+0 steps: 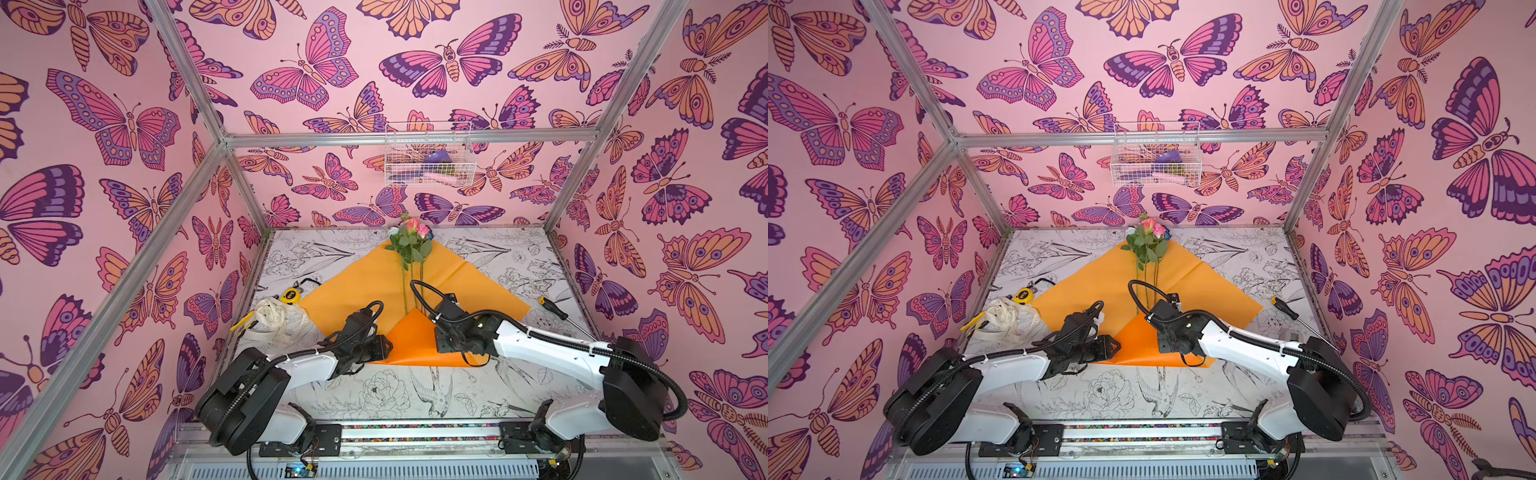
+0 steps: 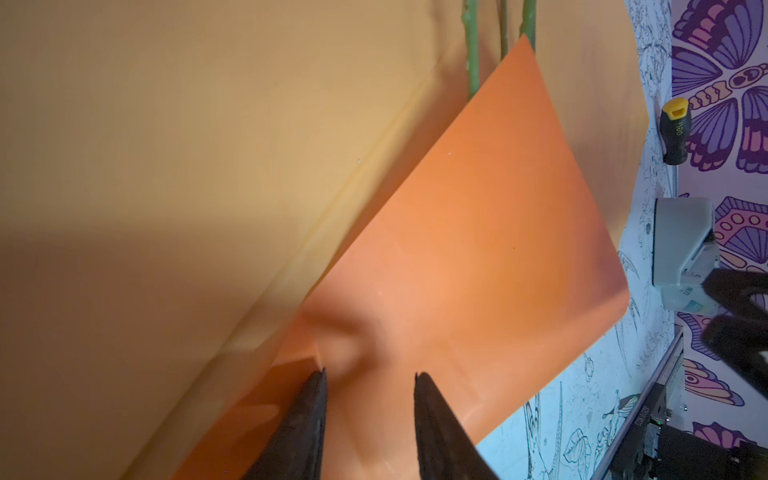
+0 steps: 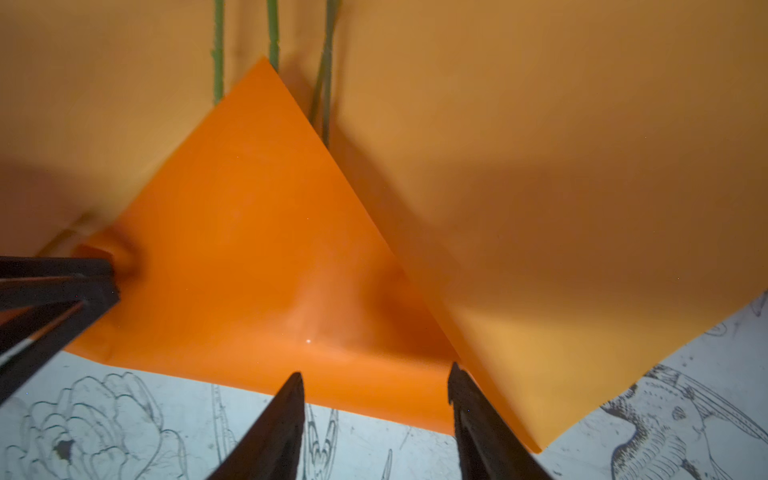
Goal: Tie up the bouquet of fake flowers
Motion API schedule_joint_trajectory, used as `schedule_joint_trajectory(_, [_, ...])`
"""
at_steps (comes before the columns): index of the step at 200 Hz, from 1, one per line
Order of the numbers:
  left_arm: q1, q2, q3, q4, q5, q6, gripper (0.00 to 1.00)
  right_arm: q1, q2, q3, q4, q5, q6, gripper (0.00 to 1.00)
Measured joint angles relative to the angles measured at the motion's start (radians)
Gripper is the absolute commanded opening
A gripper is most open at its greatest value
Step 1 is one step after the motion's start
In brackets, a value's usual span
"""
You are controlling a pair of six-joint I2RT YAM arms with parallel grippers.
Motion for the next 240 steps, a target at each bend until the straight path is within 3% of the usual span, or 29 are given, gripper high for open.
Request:
schedule_joint_trajectory(86, [0.0,0.0,0.0,0.0,0.003,-0.003,0.4,0.022,0.32,0.209,0.022,0.004,-0.113,0.61])
schedule_joint_trajectory(150, [0.014,-0.075,0.006,-0.101,-0.032,-0.051,0.63,0.024,0.413,0.223,0.013,0.019,-0.132,0.63])
schedule_joint_trajectory(208, [0.115,-0.36,0.005,-0.427,-0.141,-0.199,0.97,0.024,0.414,0.223,0.005,0.034,-0.132,0.64])
schedule_joint_trajectory(240, [0.216,-0.506,-0.056,-0.514,-0.154,-0.27,0.99,0.024,0.414,0.224,0.005,0.034,-0.132,0.64])
